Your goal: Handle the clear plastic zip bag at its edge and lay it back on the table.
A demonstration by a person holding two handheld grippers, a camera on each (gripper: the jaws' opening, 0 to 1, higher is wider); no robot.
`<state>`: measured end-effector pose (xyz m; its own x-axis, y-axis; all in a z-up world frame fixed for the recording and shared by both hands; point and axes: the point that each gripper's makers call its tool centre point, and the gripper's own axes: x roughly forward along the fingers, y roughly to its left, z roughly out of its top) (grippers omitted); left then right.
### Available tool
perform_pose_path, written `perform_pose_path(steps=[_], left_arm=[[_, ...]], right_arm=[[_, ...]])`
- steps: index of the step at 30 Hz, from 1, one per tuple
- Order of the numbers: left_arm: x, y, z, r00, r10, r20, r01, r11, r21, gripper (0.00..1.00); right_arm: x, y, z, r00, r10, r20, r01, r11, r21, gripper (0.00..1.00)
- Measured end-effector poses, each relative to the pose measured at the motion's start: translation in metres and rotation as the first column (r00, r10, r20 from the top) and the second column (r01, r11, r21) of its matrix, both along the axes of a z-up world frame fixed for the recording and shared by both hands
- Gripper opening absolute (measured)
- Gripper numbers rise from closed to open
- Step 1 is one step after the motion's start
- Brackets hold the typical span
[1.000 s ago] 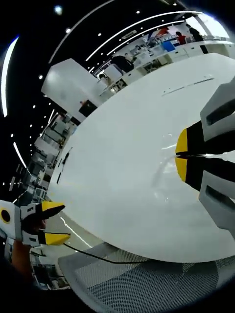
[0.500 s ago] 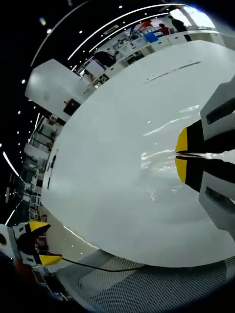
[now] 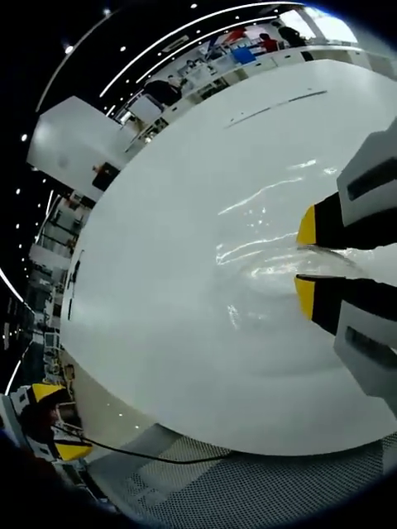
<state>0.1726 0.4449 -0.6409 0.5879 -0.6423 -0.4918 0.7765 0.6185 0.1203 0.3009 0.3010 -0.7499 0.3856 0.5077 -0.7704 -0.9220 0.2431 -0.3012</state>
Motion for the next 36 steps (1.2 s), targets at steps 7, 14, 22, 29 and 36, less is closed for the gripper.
perform_pose_path(steps=[7,14,22,29,36], left_arm=[[-0.002,-0.012,0.007,1.000,-0.006,0.001,0.006,1.000,-0.003,0.34],[-0.002,-0.019,0.008,1.000,-0.021,-0.007,0.021,1.000,0.003,0.38],[0.000,-0.020,0.005,1.000,-0.024,-0.014,0.024,1.000,0.001,0.44],[0.001,-0.018,0.002,0.999,-0.009,-0.031,0.009,1.000,-0.017,0.50],[-0.001,-0.019,-0.003,0.999,-0.008,-0.040,0.008,1.000,-0.020,0.53]], right_arm=[[-0.002,0.003,0.007,0.990,-0.117,-0.080,0.127,0.983,0.133,0.30],[-0.005,-0.003,0.016,0.976,-0.180,-0.124,0.204,0.953,0.223,0.42],[-0.010,-0.015,0.028,0.955,-0.245,-0.168,0.285,0.915,0.285,0.54],[-0.013,-0.028,0.043,0.943,-0.287,-0.171,0.330,0.881,0.339,0.64],[-0.024,-0.040,0.060,0.938,-0.309,-0.157,0.346,0.860,0.376,0.72]])
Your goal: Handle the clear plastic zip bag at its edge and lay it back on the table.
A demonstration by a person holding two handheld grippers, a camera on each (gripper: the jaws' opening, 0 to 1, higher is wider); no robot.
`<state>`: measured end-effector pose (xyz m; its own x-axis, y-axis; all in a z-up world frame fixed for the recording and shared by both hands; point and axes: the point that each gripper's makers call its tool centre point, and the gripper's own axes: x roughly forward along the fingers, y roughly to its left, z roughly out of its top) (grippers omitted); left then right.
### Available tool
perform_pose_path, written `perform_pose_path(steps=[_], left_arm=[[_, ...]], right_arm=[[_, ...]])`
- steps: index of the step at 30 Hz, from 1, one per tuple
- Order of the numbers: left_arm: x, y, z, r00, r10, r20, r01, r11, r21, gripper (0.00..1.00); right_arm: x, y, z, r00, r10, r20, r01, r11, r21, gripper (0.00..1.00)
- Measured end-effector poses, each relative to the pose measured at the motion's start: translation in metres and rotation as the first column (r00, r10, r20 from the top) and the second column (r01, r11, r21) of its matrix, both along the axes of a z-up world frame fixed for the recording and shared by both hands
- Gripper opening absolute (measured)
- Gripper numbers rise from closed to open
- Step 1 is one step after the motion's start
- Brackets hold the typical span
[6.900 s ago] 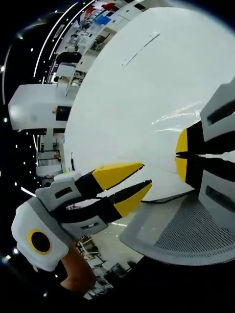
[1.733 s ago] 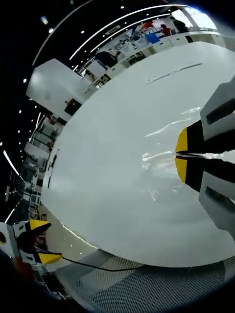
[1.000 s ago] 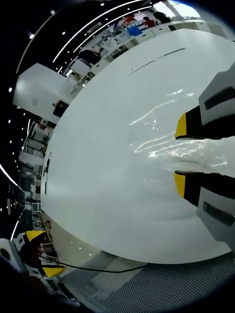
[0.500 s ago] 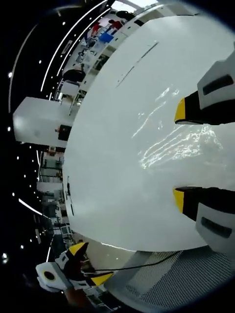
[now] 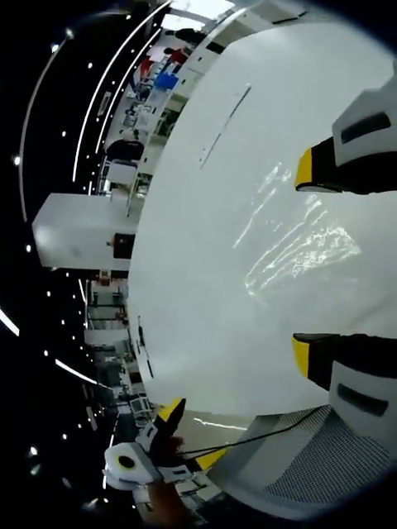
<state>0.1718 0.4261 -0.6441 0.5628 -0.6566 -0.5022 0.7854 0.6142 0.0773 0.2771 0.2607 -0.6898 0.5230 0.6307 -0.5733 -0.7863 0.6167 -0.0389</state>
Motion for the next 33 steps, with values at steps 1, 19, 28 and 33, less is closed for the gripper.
perform_pose_path(steps=[1,19,28,33], left_arm=[[0.000,0.000,0.000,1.000,0.003,0.001,-0.003,1.000,-0.002,0.55],[-0.001,-0.001,-0.014,0.999,0.051,-0.005,-0.051,0.998,-0.044,0.68],[-0.002,-0.001,-0.018,0.998,0.056,0.017,-0.055,0.997,-0.055,0.75],[-0.004,0.004,-0.028,0.998,0.057,0.000,-0.057,0.997,-0.055,0.75]], right_arm=[[-0.003,-0.002,0.002,1.000,-0.008,0.000,0.008,1.000,0.007,0.73],[-0.053,-0.051,0.013,0.997,-0.068,0.021,0.067,0.998,0.022,0.89],[-0.082,-0.064,0.010,0.997,-0.074,0.025,0.073,0.997,0.033,0.96],[-0.093,-0.075,0.008,0.994,-0.103,0.039,0.102,0.994,0.026,0.96]])
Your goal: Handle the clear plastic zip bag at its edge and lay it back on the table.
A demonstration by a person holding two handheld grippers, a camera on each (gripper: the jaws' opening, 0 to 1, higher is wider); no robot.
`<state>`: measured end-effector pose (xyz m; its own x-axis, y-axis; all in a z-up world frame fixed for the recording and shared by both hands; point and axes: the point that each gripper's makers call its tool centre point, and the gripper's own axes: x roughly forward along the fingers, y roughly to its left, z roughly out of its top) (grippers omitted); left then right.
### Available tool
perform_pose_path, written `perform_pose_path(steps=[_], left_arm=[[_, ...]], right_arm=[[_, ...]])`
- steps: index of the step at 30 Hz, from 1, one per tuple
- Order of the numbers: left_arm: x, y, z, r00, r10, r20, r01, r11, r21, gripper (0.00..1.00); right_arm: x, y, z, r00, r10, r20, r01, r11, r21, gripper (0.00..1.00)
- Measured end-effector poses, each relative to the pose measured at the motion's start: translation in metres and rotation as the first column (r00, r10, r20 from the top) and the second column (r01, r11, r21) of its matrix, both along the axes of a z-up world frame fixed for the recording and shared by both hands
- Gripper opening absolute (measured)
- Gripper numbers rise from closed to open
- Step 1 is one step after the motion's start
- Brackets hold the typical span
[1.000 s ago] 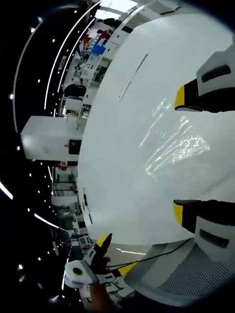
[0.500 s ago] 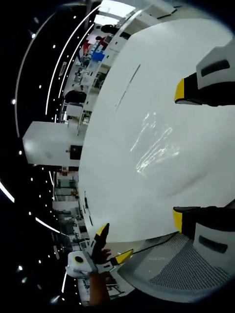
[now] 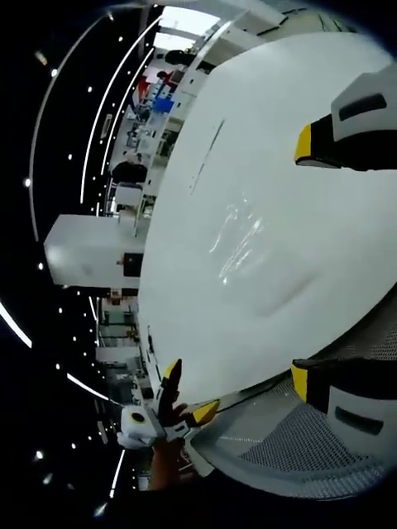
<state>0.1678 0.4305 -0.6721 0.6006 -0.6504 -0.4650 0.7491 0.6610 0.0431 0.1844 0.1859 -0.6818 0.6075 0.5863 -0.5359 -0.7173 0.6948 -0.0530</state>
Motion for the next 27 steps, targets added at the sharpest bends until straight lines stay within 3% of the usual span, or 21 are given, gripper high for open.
perform_pose_path(steps=[5,15,19,27], left_arm=[[-0.001,0.012,-0.011,1.000,0.001,-0.011,-0.001,1.000,-0.010,0.76],[-0.006,0.003,-0.009,1.000,0.006,-0.009,-0.006,1.000,-0.016,0.76],[-0.012,-0.005,-0.006,1.000,0.005,-0.021,-0.006,0.998,-0.063,0.75],[-0.028,-0.020,-0.010,0.998,-0.033,-0.046,0.029,0.996,-0.083,0.76]], right_arm=[[-0.010,-0.008,-0.002,1.000,-0.003,0.005,0.003,1.000,-0.012,0.98],[-0.022,-0.015,-0.002,0.999,-0.045,-0.001,0.045,0.999,0.013,0.98],[-0.023,-0.015,0.000,0.999,-0.049,-0.001,0.049,0.999,0.022,0.98],[-0.020,-0.019,0.000,0.998,-0.061,0.003,0.061,0.998,0.035,0.97]])
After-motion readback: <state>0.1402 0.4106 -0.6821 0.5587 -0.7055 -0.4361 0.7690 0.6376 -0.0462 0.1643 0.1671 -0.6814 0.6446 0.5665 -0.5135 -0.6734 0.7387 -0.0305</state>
